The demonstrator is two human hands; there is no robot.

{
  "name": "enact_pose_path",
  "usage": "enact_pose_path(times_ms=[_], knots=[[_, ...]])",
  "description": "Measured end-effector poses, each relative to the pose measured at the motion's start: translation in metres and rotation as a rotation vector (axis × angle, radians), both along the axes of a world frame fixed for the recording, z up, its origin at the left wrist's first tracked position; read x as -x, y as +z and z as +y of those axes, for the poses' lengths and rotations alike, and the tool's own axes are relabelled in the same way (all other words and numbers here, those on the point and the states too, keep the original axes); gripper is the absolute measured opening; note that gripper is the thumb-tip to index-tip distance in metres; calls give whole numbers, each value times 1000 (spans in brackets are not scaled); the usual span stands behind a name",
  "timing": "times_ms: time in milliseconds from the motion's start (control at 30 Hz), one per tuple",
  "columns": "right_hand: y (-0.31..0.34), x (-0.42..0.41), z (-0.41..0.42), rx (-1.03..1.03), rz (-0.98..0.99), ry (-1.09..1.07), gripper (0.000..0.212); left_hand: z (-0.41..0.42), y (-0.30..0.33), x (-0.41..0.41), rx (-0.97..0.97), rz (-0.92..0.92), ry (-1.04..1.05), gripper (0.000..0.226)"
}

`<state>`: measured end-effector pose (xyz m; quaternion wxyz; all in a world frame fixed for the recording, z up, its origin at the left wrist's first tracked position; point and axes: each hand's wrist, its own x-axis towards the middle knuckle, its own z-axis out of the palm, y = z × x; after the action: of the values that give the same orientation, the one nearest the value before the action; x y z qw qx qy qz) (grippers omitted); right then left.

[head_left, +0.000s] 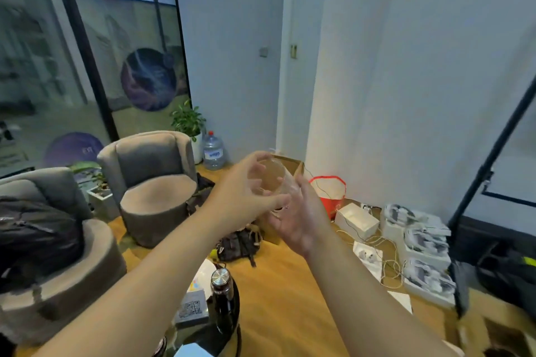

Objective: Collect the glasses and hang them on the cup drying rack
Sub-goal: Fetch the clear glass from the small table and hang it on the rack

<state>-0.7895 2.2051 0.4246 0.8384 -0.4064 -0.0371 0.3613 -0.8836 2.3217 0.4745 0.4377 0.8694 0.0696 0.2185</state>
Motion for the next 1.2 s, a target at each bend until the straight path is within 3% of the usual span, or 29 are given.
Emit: enact_pose_path(times_ms=[233,567,900,1200], knots=[[49,52,-122,-107,41,-279,58,-99,55,13,-79,13,-267,93],[81,139,-346,-130,1,-702,52,-286,79,35,1,-85,-514,46],[116,282,-630,-233,-94,-1099,51,-571,91,95,-67,-105,-860,42],[107,439,-860,-391,-85,-1400,43,-829,51,175,-77,-43,-1142,45]])
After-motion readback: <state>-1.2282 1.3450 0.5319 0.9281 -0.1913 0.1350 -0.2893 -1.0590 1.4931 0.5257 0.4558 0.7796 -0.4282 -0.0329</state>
